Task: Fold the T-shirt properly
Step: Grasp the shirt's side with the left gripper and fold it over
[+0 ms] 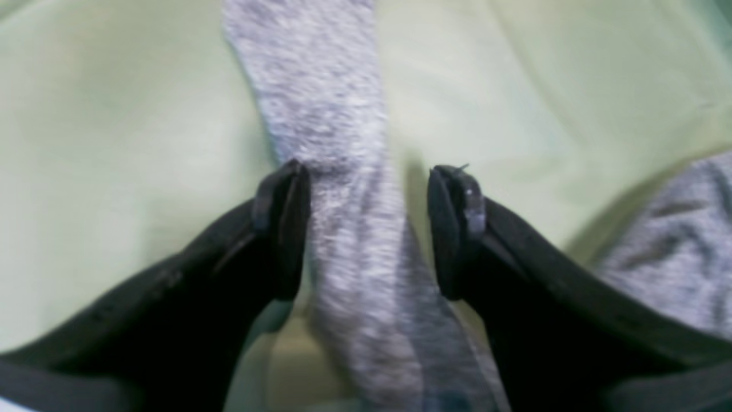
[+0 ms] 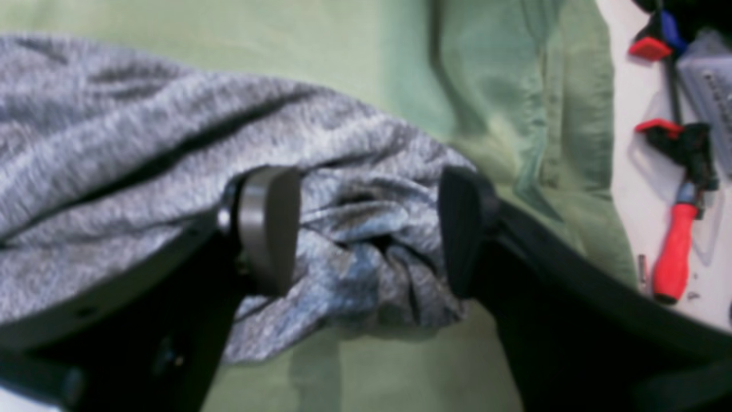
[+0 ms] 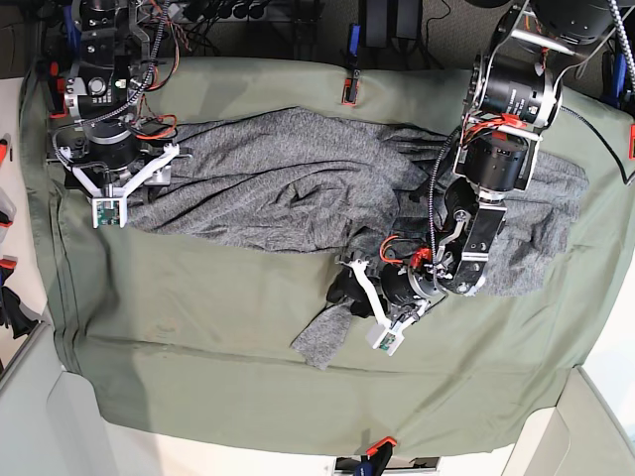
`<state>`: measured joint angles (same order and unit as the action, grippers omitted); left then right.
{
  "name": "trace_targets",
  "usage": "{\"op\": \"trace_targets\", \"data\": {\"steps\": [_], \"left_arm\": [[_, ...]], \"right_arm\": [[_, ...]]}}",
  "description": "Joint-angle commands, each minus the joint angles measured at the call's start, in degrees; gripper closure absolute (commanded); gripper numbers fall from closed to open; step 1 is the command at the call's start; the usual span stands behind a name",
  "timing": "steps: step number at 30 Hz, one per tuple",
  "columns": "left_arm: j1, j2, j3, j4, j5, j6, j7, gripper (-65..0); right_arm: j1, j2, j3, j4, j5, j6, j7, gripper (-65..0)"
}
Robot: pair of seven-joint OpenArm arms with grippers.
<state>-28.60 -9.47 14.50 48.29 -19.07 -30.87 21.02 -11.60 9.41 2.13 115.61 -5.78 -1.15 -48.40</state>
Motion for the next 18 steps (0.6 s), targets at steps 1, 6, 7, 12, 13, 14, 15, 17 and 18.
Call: {"op": "trace_targets", "data": {"steps": [1, 6, 7, 12, 13, 14, 15, 17, 18], "left_arm": [[-2.2, 0.1, -0.3, 0.7, 0.5, 1.2, -1.4, -35.7], [-2.5, 0.7, 0.8, 0.7, 2.1, 0.7, -1.1, -34.0], [-2.5, 0.7, 1.6, 0.7, 2.6, 0.1, -1.1, -32.3], [-2.5, 0.7, 6.7, 0.7, 5.0, -0.2, -1.1, -29.9], [-2.7, 0.7, 7.3, 0.7, 5.0, -0.2, -1.1, -25.7], [-2.7, 0.7, 7.8, 0.7, 5.0, -0.2, -1.1, -19.4], [-2.7, 0.7, 7.8, 0.7, 5.0, -0.2, -1.1, -12.6], [-2.8, 0.7, 7.8, 0.7, 5.0, 0.3, -1.1, -0.9], [-2.9, 0.7, 7.7, 0.7, 4.9, 0.2, -1.1, 0.0]], "right_arm": [[0.3, 0.2, 1.8, 1.1, 1.2, 0.7, 1.5, -37.8], [0.3, 0.2, 6.7, 1.1, 7.3, 2.8, 2.1, -37.7], [0.4, 0.2, 6.9, 1.1, 7.7, 2.8, 2.2, -37.7], [0.4, -1.1, 6.8, 1.1, 7.8, 2.8, 2.3, -37.7], [0.4, -1.4, 6.9, 1.1, 7.7, 2.8, 2.3, -37.7], [0.4, -1.7, 6.9, 1.1, 7.7, 2.8, 2.3, -37.8], [0.4, -1.8, 6.9, 1.1, 7.8, 2.8, 2.3, -37.7], [0.4, -1.9, 6.9, 1.1, 7.7, 2.8, 2.4, -37.8], [0.5, -1.9, 6.9, 1.1, 7.7, 2.8, 2.5, -37.7]]}}
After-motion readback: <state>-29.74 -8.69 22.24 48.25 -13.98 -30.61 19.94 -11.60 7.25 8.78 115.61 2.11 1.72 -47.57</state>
